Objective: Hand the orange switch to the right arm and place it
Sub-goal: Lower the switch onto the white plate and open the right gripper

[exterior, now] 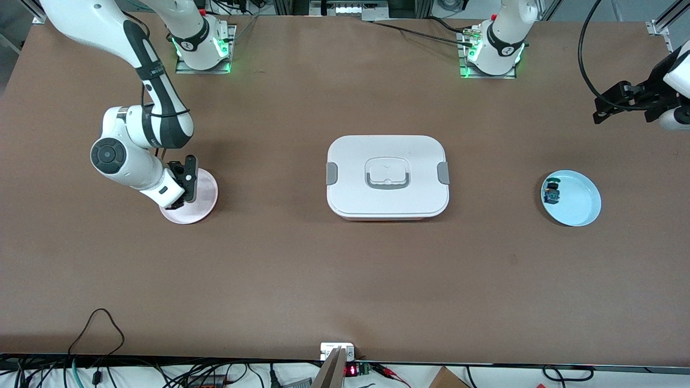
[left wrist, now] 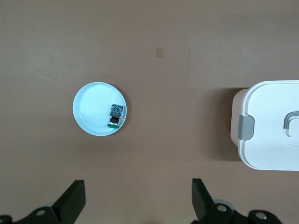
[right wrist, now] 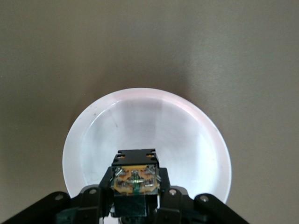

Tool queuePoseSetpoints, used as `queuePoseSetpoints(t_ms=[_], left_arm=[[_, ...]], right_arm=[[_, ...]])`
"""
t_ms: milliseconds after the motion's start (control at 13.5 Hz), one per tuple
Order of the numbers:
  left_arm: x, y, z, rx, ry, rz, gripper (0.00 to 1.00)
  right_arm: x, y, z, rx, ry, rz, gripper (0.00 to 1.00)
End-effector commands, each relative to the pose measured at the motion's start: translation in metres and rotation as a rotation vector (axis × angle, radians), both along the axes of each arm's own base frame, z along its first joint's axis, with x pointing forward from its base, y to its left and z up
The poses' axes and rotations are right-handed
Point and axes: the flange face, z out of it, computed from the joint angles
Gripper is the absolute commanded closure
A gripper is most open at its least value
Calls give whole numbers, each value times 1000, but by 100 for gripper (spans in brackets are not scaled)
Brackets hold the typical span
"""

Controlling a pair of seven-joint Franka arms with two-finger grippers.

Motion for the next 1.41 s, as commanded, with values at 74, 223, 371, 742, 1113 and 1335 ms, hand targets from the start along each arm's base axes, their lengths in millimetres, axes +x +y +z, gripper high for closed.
queuePoseSetpoints(t_ms=[74, 223, 371, 742, 1113, 1335], left_arm=[[1, -1, 1, 0, 3, -8, 0], [4, 1, -3, 3, 8, -7, 0], [5, 3, -4, 3, 10, -2, 0], [6, -1, -5, 3, 9, -10, 0], [6, -2, -5, 2, 11, -2, 0], [6, -2, -5, 2, 11, -1, 0]], right_arm=[[-16, -6, -22, 9, -18, 5, 100], [-20, -7, -28, 9, -32, 4, 100], [-20, -6, -32, 9, -30, 6, 100], [-23, -10, -30, 7, -22, -20, 0], [-17, -10, -1, 15, -40, -23, 0], [-7, -9, 37, 18, -64, -99, 0]])
